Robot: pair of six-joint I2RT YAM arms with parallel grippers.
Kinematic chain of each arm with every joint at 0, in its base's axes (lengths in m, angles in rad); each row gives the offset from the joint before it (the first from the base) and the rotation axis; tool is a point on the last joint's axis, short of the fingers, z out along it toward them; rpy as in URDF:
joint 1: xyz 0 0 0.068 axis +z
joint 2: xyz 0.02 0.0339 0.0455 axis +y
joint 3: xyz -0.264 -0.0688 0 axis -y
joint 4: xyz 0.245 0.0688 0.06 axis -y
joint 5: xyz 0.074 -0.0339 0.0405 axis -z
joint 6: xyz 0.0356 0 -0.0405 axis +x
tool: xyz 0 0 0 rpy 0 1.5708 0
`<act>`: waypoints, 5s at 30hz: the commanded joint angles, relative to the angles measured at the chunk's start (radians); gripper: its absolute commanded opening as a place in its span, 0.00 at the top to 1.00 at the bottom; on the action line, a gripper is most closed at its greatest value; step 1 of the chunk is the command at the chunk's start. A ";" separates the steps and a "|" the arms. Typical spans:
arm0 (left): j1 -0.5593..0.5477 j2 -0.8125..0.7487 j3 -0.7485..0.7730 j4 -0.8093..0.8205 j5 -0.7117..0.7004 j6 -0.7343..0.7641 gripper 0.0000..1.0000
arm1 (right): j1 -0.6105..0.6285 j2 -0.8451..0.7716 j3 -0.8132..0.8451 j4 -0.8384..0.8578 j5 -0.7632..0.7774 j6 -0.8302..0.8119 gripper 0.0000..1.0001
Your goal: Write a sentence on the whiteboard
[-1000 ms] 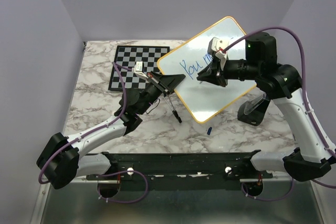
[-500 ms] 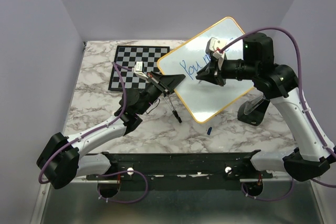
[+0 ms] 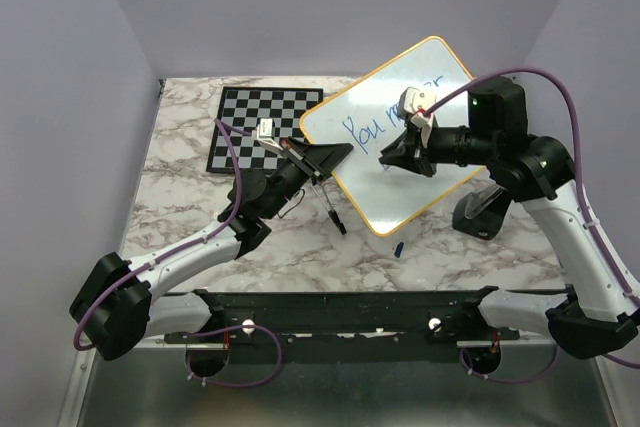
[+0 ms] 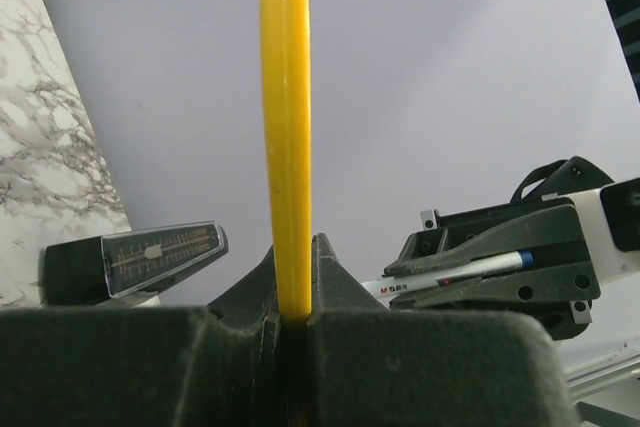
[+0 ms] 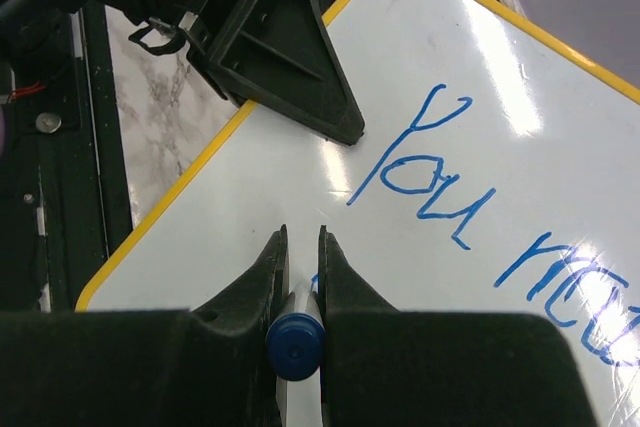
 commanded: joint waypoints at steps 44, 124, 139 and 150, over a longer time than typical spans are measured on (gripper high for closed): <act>0.008 -0.050 0.010 0.232 -0.037 -0.073 1.00 | -0.005 -0.060 -0.100 -0.075 -0.024 0.015 0.99; 0.018 -0.087 -0.037 0.244 -0.015 -0.087 1.00 | -0.091 -0.008 0.084 -0.050 -0.097 0.042 0.99; 0.018 -0.073 -0.025 0.252 -0.011 -0.092 1.00 | -0.091 0.010 0.038 -0.037 -0.109 0.040 0.99; 0.019 -0.055 -0.010 0.260 -0.011 -0.093 1.00 | -0.091 0.012 -0.021 -0.034 -0.120 0.049 0.99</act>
